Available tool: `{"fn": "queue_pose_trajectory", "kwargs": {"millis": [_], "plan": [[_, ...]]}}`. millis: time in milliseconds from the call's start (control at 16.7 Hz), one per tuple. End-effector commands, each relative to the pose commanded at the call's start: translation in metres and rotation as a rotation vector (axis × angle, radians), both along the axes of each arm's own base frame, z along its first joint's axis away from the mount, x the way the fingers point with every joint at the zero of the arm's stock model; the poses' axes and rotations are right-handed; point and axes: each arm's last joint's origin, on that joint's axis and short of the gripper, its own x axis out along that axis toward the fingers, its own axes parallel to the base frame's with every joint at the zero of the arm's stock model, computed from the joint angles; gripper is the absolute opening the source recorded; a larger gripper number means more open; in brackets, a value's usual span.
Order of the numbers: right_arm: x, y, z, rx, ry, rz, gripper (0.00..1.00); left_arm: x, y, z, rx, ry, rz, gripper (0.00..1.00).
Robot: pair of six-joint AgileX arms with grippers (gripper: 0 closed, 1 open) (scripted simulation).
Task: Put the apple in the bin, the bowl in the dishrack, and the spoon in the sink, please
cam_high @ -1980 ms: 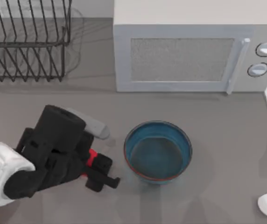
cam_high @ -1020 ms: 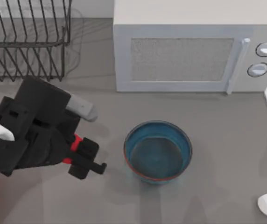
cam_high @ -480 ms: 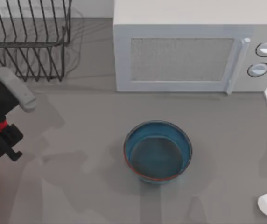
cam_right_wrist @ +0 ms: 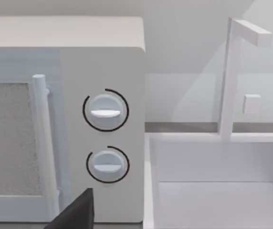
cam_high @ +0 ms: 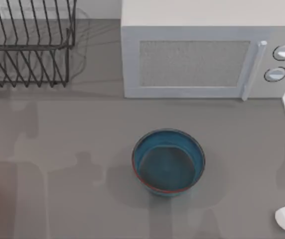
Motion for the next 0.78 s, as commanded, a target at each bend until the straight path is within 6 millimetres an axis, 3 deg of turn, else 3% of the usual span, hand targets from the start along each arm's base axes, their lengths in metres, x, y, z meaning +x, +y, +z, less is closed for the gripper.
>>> {"fn": "queue_pose_trajectory", "kwargs": {"millis": [360, 780], "plan": [[0.000, 0.000, 0.000, 0.000, 0.000, 0.000, 1.00, -0.019, 0.036, 0.018, -0.024, 0.121, -0.245, 0.00], [0.000, 0.000, 0.000, 0.000, 0.000, 0.000, 1.00, -0.022, 0.036, 0.023, -0.043, 0.121, -0.287, 0.00]]}}
